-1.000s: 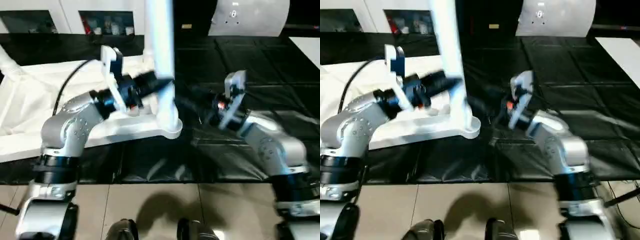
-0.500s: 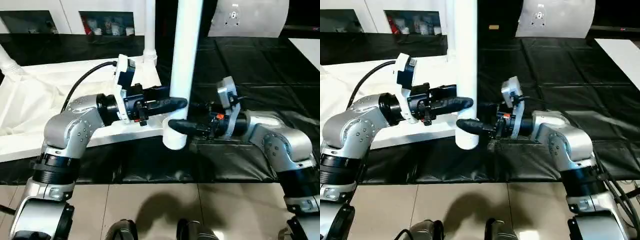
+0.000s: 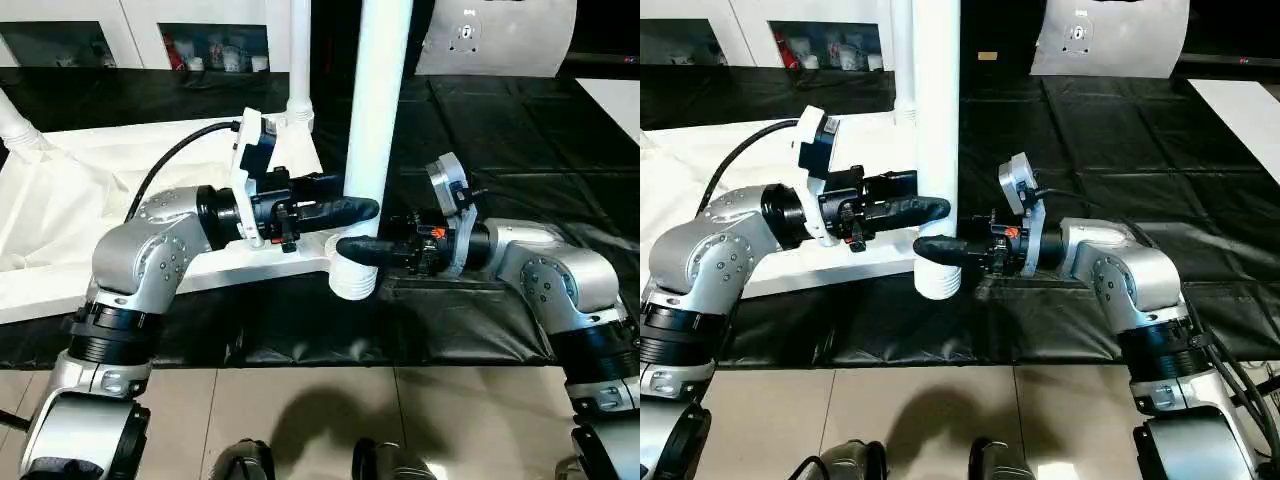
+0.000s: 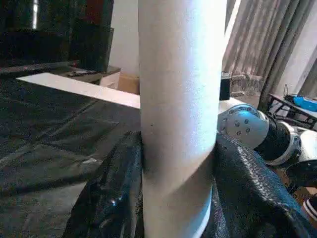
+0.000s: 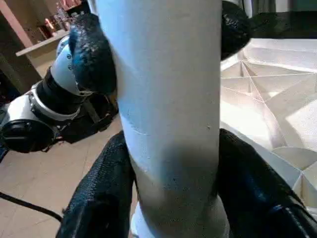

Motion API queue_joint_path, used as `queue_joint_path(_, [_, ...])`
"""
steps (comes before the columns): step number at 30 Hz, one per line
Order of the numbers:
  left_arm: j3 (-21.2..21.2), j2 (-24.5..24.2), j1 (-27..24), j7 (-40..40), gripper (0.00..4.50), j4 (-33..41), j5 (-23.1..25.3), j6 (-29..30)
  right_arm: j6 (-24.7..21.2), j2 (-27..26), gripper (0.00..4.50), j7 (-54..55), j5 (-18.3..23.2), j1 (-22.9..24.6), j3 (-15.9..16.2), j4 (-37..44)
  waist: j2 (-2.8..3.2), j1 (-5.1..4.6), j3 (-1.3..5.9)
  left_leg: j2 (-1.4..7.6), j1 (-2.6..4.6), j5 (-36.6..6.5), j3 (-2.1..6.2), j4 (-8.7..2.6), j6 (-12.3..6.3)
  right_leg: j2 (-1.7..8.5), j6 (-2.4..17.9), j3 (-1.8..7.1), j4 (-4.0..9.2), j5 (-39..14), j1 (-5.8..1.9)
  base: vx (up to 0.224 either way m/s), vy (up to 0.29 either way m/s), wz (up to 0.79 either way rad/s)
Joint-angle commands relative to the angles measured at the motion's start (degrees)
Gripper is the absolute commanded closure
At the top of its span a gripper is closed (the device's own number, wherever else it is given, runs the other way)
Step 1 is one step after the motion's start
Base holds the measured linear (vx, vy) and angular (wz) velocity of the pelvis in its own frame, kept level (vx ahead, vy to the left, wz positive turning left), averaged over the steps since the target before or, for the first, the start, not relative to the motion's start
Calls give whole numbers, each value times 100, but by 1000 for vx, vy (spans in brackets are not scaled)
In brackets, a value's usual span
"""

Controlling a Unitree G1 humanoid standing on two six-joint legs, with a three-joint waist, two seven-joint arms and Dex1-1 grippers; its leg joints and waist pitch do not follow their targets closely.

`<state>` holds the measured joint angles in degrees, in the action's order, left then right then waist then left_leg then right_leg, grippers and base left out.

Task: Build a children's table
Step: Pick table leg

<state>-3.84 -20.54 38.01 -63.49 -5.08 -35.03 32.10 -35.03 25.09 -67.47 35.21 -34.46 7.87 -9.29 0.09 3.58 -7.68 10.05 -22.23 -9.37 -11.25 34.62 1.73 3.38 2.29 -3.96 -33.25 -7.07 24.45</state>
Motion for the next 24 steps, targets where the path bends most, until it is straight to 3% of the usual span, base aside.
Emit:
queue_joint_path(1, [-42, 0, 128, -38, 262, 14, 68, -135, -63, 6, 249, -13, -82, -60, 8, -50, -51, 30, 639, 252, 122, -830, 136, -328, -293, 444, 763, 249, 381, -2356, -376, 0, 0, 0])
queue_joint_path(11, [25, 48, 247, 100, 262, -135, 89, -22, 42, -81, 257, 119, -183, -62, -15, -95, -38, 33, 631, 253, 122, -840, 141, -330, -283, 448, 794, 248, 377, -2318, -376, 0, 0, 0])
queue_joint_path(12, [84, 80, 269, 139, 206, -158, 43, -17, 72, -99, 258, 169, -214, -68, -28, -112, -40, 31, 634, 252, 119, -837, 139, -329, -284, 448, 796, 248, 378, -2316, -378, 0, 0, 0])
queue_joint_path(13, [171, 116, 314, 232, 192, -197, -12, 26, 104, -118, 258, 230, -246, -74, -43, -129, -38, 31, 626, 246, 121, -854, 138, -329, -280, 445, 790, 245, 386, -2344, -373, 0, 0, 0])
queue_joint_path(16, [215, 111, 355, 305, 186, -237, 18, 33, 186, -155, 259, 324, -307, -80, -57, -156, -45, 25, 626, 246, 121, -863, 142, -329, -271, 446, 785, 243, 382, -2358, -374, 0, 0, 0])
queue_joint_path(19, [217, 71, 339, 291, 150, -221, 47, 18, 359, -227, 259, 457, -406, -64, -81, -156, -36, 26, 620, 241, 122, -855, 142, -327, -273, 447, 792, 244, 387, -2350, -373, 0, 0, 0])
queue_joint_path(24, [260, 4, 171, 531, 100, 21, 204, -88, 804, -733, 259, 1428, -703, 1, -289, -191, -14, -4, 624, 267, 129, -860, 152, -341, -193, 459, 831, 250, 362, -2259, -352, 0, 0, 0])
